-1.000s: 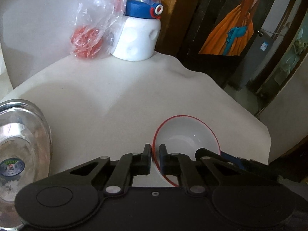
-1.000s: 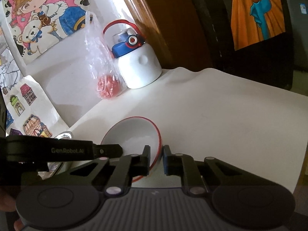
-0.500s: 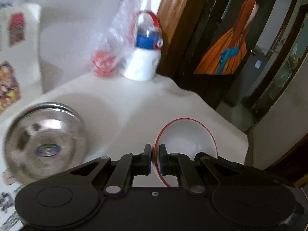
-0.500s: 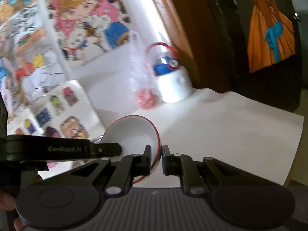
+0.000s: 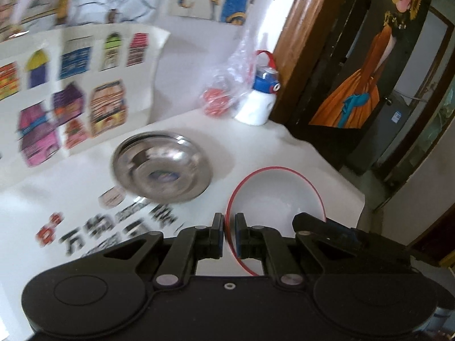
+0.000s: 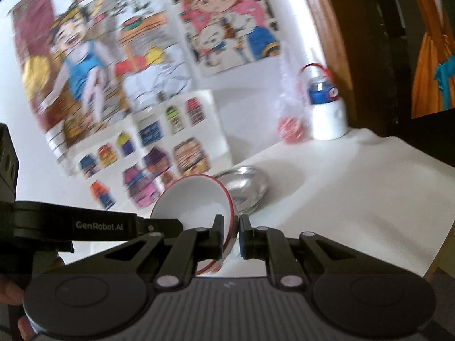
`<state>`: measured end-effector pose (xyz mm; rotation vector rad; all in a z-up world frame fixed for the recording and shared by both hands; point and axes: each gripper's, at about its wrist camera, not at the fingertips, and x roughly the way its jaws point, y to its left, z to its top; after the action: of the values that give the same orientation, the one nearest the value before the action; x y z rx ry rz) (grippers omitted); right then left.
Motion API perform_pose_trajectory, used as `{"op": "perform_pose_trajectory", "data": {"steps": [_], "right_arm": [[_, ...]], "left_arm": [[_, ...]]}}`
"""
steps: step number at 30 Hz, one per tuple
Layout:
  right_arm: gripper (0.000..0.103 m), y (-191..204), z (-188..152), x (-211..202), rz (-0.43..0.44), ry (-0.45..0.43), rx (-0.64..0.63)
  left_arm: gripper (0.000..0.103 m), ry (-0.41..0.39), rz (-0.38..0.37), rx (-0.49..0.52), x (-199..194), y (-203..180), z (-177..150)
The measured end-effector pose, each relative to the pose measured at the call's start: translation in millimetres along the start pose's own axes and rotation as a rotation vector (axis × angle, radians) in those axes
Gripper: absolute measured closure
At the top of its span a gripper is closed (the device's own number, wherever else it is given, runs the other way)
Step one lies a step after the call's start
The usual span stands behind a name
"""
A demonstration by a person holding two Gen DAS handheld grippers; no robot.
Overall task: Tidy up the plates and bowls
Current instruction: 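Carry the second white bowl with both tools and lower it onto the first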
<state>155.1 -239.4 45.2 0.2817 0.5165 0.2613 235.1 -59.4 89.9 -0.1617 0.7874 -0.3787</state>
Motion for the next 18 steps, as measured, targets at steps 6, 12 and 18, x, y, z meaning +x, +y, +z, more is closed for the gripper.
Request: {"op": "perform_pose_trajectory", "data": {"steps": [6, 12, 18], "right_arm": [[0.091, 36, -27, -18, 0.033, 0.062, -0.046], [0.091, 54, -51, -23, 0.05, 0.136, -0.067], [0.089, 59, -65, -11, 0.066, 0.249, -0.079]], "left_arm": [[0.095, 0.006, 0.024, -0.017, -39, 25, -36], [0.094, 0.038, 0.038, -0.045, -58, 44, -70], [0.093, 0.095, 0.072, -0.043, -57, 55, -93]]}}
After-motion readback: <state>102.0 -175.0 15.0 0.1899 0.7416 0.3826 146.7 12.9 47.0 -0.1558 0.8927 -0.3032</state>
